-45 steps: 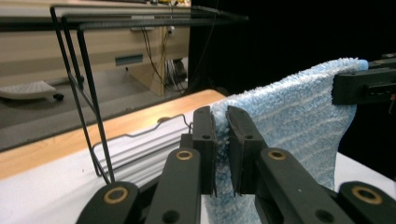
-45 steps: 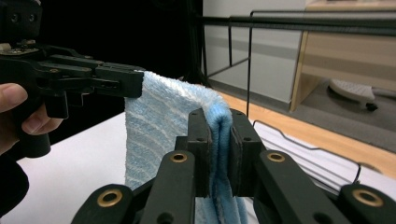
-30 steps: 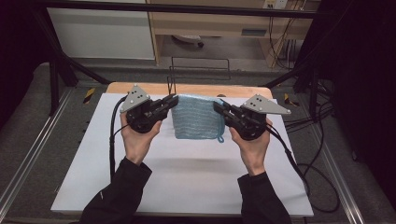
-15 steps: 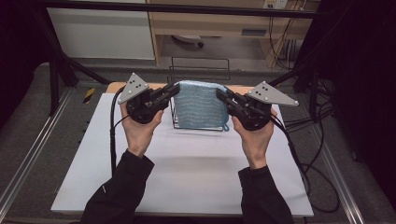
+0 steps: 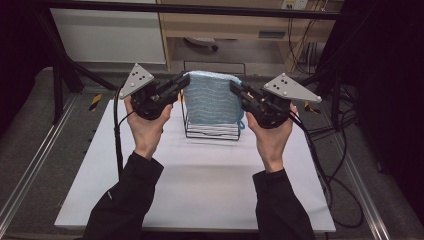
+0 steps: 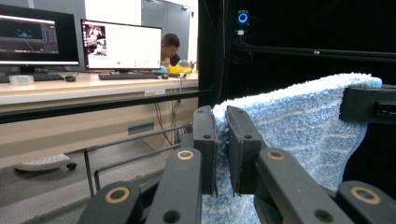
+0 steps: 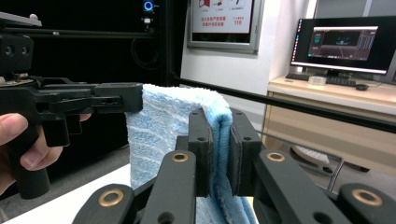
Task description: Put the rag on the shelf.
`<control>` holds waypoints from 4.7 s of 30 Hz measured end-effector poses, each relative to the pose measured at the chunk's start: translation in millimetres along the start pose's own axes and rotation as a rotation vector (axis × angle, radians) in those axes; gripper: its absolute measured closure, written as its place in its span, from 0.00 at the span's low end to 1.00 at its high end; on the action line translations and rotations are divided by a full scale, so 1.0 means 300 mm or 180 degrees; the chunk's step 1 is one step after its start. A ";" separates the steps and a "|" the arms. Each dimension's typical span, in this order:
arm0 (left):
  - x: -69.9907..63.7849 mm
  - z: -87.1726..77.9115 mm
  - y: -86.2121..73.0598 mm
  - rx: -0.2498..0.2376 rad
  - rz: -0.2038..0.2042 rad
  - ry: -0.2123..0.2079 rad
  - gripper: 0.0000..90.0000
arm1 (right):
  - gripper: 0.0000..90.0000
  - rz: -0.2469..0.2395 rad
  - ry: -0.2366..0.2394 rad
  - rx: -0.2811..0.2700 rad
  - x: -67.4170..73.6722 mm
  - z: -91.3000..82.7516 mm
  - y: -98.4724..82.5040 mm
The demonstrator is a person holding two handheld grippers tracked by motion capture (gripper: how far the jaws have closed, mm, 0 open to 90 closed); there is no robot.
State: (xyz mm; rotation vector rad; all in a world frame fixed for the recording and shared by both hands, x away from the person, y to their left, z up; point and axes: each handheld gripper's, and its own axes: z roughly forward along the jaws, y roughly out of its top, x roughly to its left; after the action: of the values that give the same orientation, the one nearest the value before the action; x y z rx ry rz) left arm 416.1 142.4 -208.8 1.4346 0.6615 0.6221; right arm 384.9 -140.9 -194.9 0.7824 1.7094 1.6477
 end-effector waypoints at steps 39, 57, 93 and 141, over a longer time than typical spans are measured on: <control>0.047 0.087 0.190 -0.0372 0.0034 0.0154 0.92 | 0.91 -0.0089 -0.0121 -0.0333 -0.064 0.099 0.194; 0.113 0.154 0.227 -0.0375 0.0067 0.0302 0.92 | 0.91 -0.0108 -0.0109 -0.0351 -0.119 0.193 0.235; 0.201 0.274 0.121 -0.0077 0.0160 0.0360 0.92 | 0.91 -0.0028 -0.0153 -0.0064 -0.242 0.319 0.105; 0.159 0.187 -0.046 0.0546 0.0381 -0.0118 0.91 | 0.89 0.0100 0.0066 0.0423 -0.223 0.221 -0.095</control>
State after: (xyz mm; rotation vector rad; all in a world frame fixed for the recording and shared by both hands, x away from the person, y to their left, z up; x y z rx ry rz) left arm 489.5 138.8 -223.2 1.6511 0.6146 0.6425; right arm 478.6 -152.8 -222.0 0.8614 1.8449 1.5801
